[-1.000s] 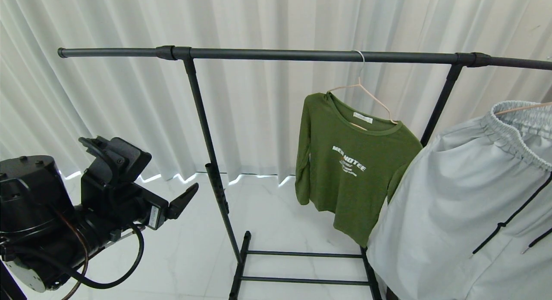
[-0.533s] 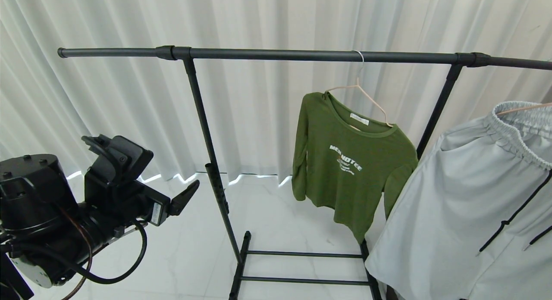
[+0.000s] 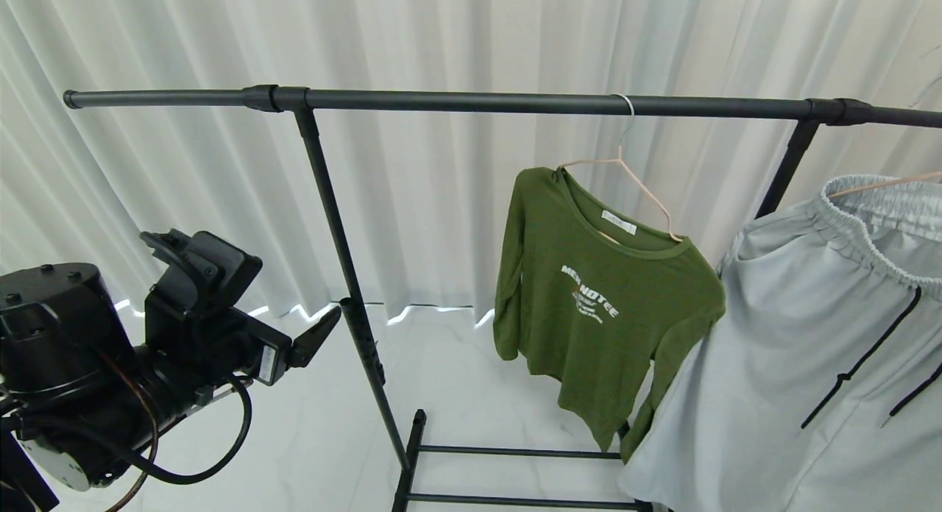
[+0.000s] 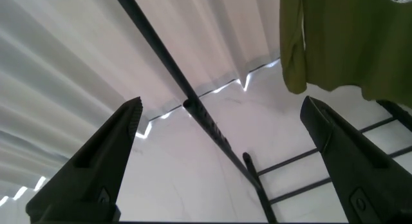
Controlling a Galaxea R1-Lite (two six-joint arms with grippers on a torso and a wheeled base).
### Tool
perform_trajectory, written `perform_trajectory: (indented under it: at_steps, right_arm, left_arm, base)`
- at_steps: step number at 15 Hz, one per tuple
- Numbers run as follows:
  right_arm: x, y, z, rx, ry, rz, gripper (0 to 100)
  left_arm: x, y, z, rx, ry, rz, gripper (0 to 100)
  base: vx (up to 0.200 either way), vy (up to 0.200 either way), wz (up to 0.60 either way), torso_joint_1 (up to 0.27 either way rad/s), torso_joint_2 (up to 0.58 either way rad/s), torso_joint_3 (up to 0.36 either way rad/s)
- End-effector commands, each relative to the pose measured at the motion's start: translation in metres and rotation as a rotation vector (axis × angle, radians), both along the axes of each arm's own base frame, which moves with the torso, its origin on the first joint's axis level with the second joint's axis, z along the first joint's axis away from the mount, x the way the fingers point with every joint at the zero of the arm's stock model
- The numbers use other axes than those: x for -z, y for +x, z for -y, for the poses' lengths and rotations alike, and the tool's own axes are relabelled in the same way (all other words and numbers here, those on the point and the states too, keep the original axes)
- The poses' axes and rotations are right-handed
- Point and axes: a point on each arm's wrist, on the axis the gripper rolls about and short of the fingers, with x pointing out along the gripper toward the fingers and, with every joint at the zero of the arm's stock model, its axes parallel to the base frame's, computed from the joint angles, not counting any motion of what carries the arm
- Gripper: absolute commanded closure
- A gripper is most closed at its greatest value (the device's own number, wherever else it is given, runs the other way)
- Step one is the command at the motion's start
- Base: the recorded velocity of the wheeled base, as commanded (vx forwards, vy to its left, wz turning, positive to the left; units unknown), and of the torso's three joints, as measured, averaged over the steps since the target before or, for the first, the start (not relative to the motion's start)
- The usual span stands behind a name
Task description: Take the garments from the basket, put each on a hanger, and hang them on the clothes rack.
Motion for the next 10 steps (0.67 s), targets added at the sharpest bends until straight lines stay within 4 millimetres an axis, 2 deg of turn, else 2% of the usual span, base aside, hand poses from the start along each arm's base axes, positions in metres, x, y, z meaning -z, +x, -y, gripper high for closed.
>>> perform_trajectory:
  at_steps: [1, 5, 10]
  right_arm:
    - [0.0, 0.004, 0.0, -0.01, 0.001, -0.01, 100]
    - [-0.003, 0.017, -0.002, -0.045, 0.003, -0.028, 100]
    - [-0.001, 0.049, -0.002, -0.068, 0.004, -0.039, 100]
  left_arm:
    - [0.0, 0.0, 0.0, 0.001, 0.0, 0.001, 0]
    - [0.0, 0.001, 0.0, 0.001, -0.002, 0.008, 0]
    - [-0.001, 0.0, 0.0, 0.001, -0.004, 0.023, 0]
  base:
    - [0.2, 0.0, 0.0, 0.002, 0.01, 0.007]
    - [0.2, 0.0, 0.0, 0.005, 0.0, -0.001]
    - [0.0, 0.0, 0.0, 0.0, 0.0, 0.0]
